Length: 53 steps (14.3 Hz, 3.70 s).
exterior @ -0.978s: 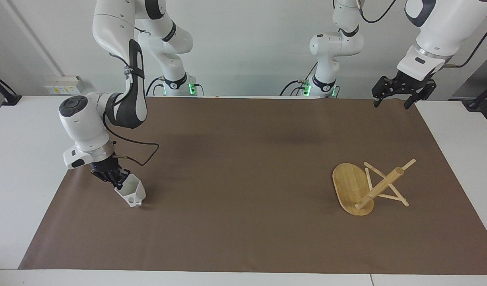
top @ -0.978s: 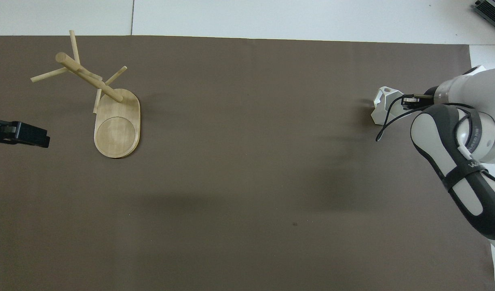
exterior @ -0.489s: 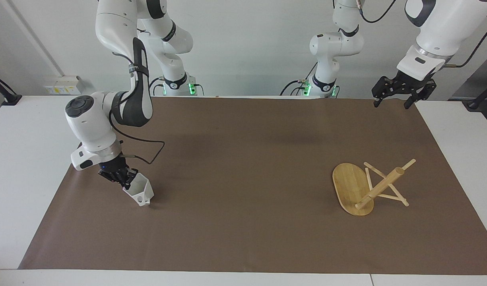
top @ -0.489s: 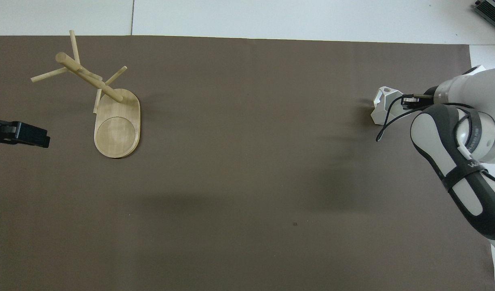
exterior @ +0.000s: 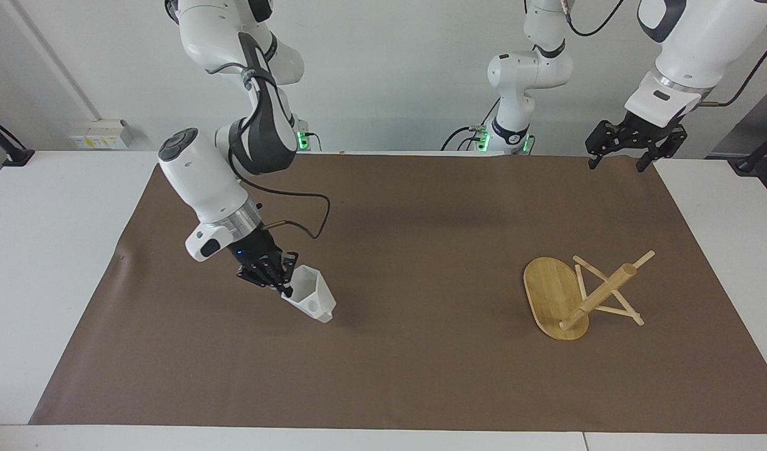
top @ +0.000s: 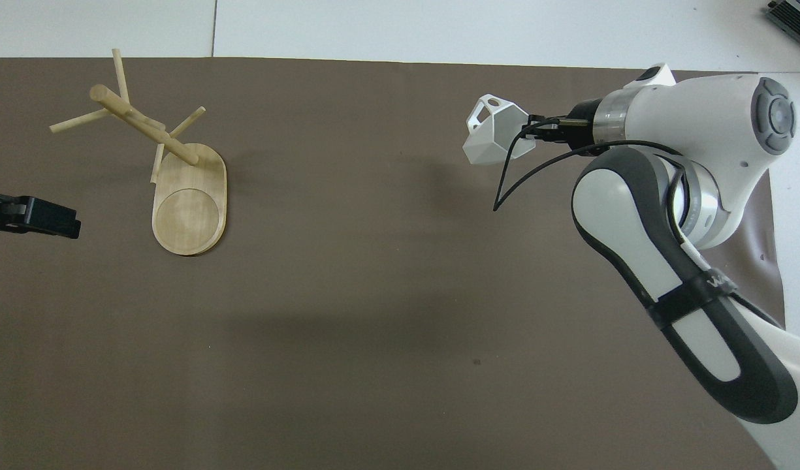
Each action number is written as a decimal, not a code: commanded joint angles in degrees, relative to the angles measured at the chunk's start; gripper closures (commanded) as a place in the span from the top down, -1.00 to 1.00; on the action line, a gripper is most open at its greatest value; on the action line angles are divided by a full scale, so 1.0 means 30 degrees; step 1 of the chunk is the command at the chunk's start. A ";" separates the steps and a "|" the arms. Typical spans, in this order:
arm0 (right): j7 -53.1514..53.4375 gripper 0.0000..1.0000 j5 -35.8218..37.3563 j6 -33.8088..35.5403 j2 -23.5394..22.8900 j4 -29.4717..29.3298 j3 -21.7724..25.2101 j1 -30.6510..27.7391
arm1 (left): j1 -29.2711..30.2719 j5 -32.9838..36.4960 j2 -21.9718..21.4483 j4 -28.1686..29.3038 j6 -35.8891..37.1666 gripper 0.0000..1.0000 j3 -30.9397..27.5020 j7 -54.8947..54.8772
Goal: Hang cup on rack
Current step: 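Lift the white cup with the right gripper toward the wooden rack, then reach the left gripper toward the cup held by the right gripper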
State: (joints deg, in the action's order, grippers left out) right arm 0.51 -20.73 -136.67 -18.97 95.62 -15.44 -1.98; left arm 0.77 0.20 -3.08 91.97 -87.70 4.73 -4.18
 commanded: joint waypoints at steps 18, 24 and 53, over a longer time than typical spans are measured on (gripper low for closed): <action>-0.9566 -1.00 -0.6507 -0.1055 0.1694 -0.2870 -0.7686 -0.0423 | 0.0946 -0.5282 -0.2221 0.2795 0.4683 1.00 -0.0406 1.6920; -1.0777 -1.00 -0.6595 -0.1084 0.1812 -0.2695 -0.8065 -0.0365 | 0.3458 -1.0512 -0.2664 0.4058 0.4918 1.00 -0.0464 2.3147; -1.0279 -1.00 -0.8060 -0.1757 0.2076 -0.1845 -0.9151 -0.0131 | 0.2207 -2.2333 -0.1932 0.6931 -0.2905 1.00 0.0180 2.8081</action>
State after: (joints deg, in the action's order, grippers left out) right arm -29.91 -42.87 -140.58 -13.91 88.63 -42.26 -1.82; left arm 9.02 -65.69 -7.47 111.35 -95.81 5.77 78.83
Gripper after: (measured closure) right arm 0.960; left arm 0.000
